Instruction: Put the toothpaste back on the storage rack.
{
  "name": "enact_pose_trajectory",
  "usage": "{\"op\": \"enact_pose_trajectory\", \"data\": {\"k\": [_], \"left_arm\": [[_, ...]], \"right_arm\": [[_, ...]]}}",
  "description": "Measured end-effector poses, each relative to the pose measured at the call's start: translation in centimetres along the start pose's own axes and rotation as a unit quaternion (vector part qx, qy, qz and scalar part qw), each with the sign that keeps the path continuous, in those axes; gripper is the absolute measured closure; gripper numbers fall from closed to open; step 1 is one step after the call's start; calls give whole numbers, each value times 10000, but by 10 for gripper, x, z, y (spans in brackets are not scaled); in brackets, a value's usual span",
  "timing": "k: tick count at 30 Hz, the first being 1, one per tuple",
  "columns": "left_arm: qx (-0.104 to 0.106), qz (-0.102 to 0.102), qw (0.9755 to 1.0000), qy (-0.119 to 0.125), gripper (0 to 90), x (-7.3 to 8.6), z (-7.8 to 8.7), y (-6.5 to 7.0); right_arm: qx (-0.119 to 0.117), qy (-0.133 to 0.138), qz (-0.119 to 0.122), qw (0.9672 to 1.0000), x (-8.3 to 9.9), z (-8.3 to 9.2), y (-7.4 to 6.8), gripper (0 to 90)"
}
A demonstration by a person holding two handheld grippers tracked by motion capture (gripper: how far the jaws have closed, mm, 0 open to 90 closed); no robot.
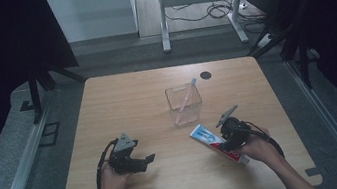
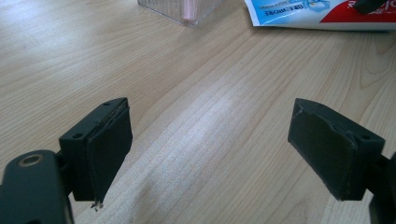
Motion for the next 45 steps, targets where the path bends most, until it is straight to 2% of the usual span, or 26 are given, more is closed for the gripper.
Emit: {"op": "enact_pose_trajectory", "data": {"k": [9,17,20,21,23,24,28,38,45], "left_arm": [[21,-19,10000,-37,138,1,-1,1],[36,-20,10000,-64,138,1,-2,1],[36,-21,10000,-73,138,2,-3,2],[38,-26,10000,-79,138,2,-3,2],[34,-30,10000,-82,138,2,-3,2],[34,-30,10000,-82,138,2,-3,2],[24,-41,10000,-74,138,1,-3,2],[14,-50,10000,-82,139,1,-3,2],[42,-42,9997,-221,138,6,-6,0]], "right_arm": [[-17,-505,-8,9987,-7,-15,-2,476],[-29,-816,-96,9966,-9,-22,-1,467],[-79,-923,-129,9956,-9,-25,-1,485],[-104,-954,-199,9952,-10,-25,-2,540],[-102,-946,-232,9952,-10,-24,-2,573],[-94,-975,-245,9949,-10,-21,-2,635],[-105,-946,-348,9949,-11,-18,-2,690],[-233,-806,-429,9955,-9,-13,-3,716],[-253,-500,-427,9975,-12,0,-4,716]]}}
Point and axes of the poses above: each handheld gripper's, and its own axes: z roughly backward along the jaws, x roughly out of its underside, y roughly to its right, the point moved 8 cm from there along -z, roughly forward along the jaws, and after that the axes turned 3 degrees about x, right-handed, at the moved point
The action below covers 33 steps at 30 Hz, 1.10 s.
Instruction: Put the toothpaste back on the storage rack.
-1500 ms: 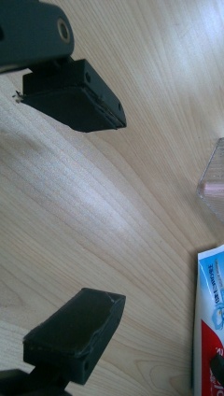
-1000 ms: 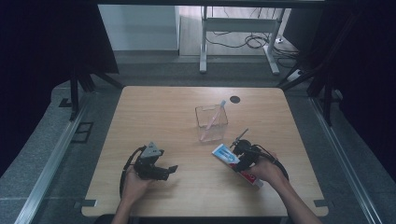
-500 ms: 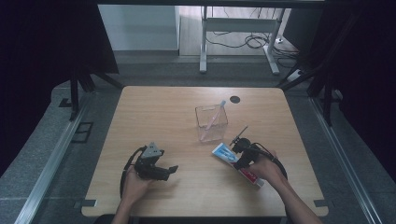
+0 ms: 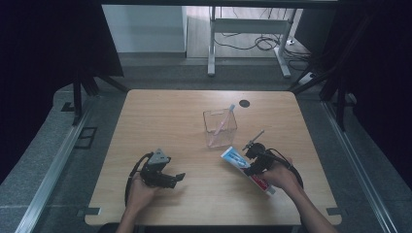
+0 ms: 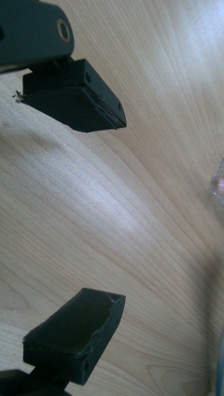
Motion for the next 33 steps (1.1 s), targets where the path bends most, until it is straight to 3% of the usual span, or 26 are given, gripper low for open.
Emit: {"op": "enact_pose_trajectory", "data": {"k": [15,33], "left_arm": [[42,-69,9996,-261,136,7,-8,1],[63,-130,9995,-270,134,8,-9,3]], "right_arm": [[-6,501,-70,9987,-4,25,3,716],[76,1214,-60,9926,-25,62,9,718]]}}
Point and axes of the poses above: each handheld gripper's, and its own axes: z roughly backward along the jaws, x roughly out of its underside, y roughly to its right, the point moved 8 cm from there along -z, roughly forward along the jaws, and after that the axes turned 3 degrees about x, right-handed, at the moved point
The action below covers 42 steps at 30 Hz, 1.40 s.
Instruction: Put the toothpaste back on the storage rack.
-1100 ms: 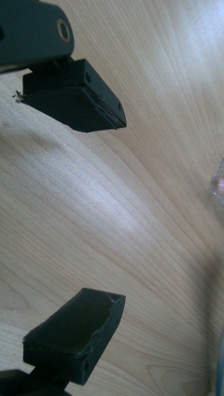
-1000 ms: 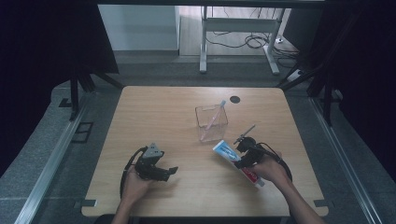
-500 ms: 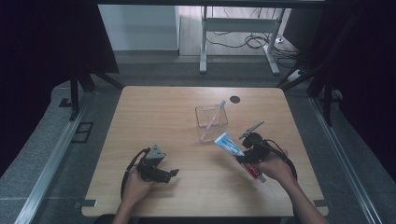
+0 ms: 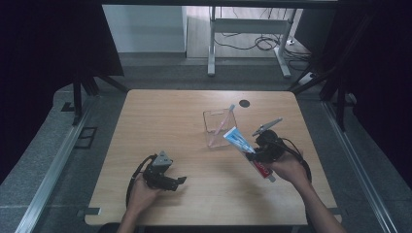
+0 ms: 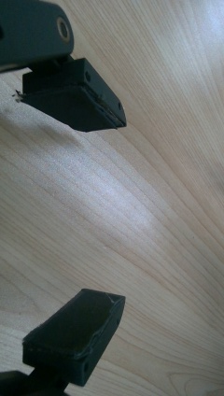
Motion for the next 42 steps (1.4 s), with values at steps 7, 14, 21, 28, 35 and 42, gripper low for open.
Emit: {"op": "enact_pose_trajectory", "data": {"k": [7,14,21,28,35,42], "left_arm": [[7,-13,10000,-29,134,1,-1,0],[-28,-89,10000,4,134,-1,1,1],[-10,-61,10000,15,133,-1,0,1],[4,-91,10000,1,133,-1,0,1],[7,-86,10000,-1,133,-1,0,1],[17,-93,10000,-7,133,-1,0,2]], "right_arm": [[58,240,80,9997,-15,8,-1,719],[75,429,110,9990,-29,8,0,719],[134,704,47,9974,-46,9,4,720],[201,900,10,9957,-58,7,8,720],[204,1058,-13,9942,-68,3,11,720],[201,1192,-18,9927,-77,-4,14,721]]}}
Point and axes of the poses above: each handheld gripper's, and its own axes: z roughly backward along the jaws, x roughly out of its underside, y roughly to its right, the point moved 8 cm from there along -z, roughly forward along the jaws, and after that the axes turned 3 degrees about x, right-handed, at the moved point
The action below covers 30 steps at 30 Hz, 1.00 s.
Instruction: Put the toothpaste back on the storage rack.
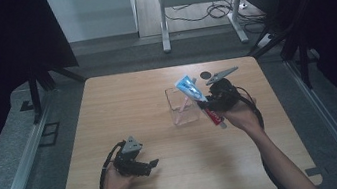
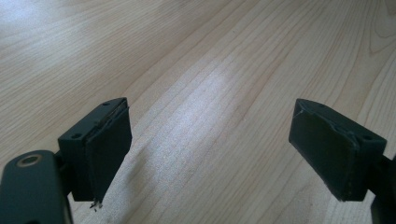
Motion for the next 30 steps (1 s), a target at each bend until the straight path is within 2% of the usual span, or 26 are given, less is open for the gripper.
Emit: {"op": "enact_pose_trajectory", "data": {"k": [19,30], "left_arm": [[27,23,10000,0,133,0,-1,0],[168,122,9998,62,129,0,-1,0]], "right_arm": [[-44,427,-62,9991,-22,-9,4,721],[-26,559,-26,9984,-38,-13,4,721]]}}
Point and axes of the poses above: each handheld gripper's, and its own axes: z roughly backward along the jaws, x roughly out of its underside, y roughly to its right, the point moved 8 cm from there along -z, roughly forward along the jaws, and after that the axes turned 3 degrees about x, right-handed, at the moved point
